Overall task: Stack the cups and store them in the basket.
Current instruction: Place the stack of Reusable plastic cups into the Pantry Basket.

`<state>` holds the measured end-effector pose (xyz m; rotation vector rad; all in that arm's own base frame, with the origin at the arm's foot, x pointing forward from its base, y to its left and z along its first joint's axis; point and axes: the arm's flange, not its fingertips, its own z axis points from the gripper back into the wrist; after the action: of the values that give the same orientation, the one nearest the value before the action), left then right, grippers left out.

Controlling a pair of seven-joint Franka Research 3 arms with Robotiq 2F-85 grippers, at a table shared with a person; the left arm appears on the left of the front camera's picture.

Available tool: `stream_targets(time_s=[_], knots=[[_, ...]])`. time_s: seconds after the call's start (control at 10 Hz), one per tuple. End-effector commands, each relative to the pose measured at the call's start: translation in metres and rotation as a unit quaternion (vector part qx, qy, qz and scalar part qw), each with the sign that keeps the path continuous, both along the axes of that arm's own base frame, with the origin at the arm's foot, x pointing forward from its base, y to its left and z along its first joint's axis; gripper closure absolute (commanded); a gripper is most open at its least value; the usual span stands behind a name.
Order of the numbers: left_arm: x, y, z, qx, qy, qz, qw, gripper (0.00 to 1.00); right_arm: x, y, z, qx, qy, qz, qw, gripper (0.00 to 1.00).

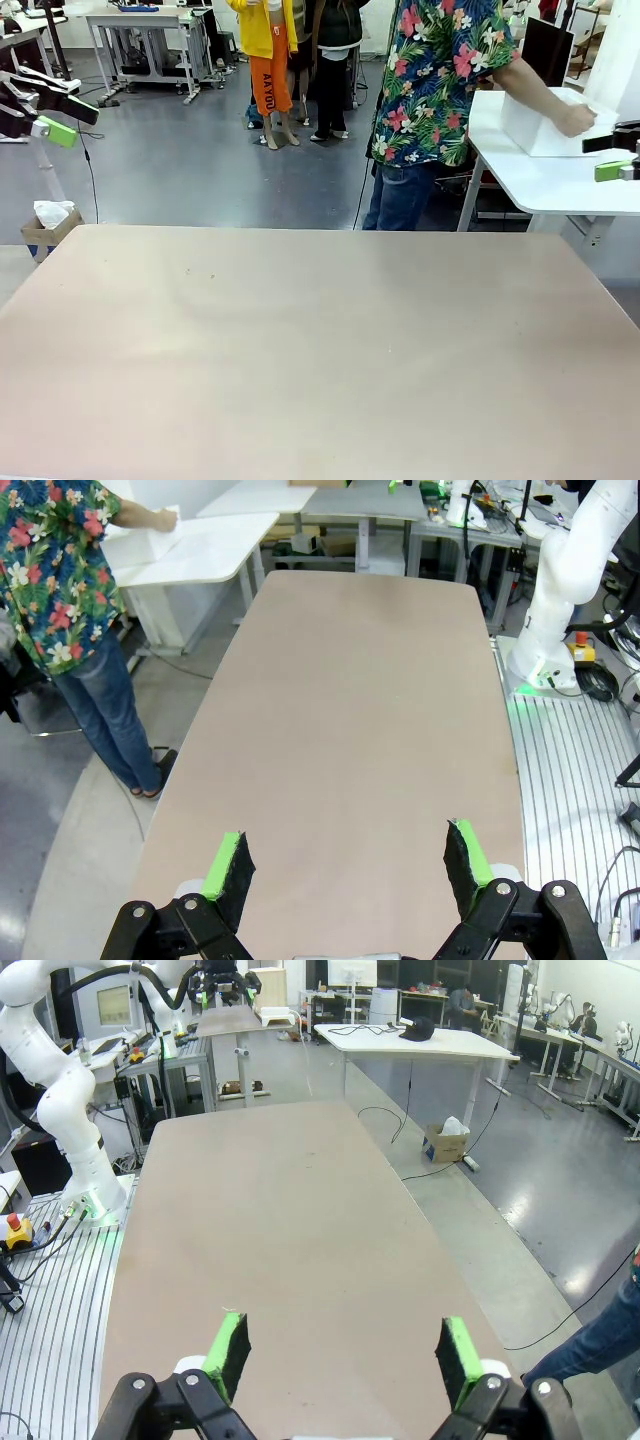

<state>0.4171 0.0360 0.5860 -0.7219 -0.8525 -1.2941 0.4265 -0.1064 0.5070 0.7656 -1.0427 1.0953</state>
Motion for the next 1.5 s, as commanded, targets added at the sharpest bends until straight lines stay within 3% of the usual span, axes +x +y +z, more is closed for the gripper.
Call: stream_targets(time_s=[0.0, 1.4], knots=[[-0.0014, -0.0023, 0.0024, -0.004, 0.003, 0.0, 1.0, 0.0, -0.0005, 0.0009, 0.003, -0.001, 0.002, -0.003, 1.0, 0.0], [-0.0014, -0.0023, 0.0024, -0.004, 0.003, 0.0, 1.0, 0.0, -0.0005, 0.0009, 0.003, -0.001, 0.002, -0.003, 1.0, 0.0]])
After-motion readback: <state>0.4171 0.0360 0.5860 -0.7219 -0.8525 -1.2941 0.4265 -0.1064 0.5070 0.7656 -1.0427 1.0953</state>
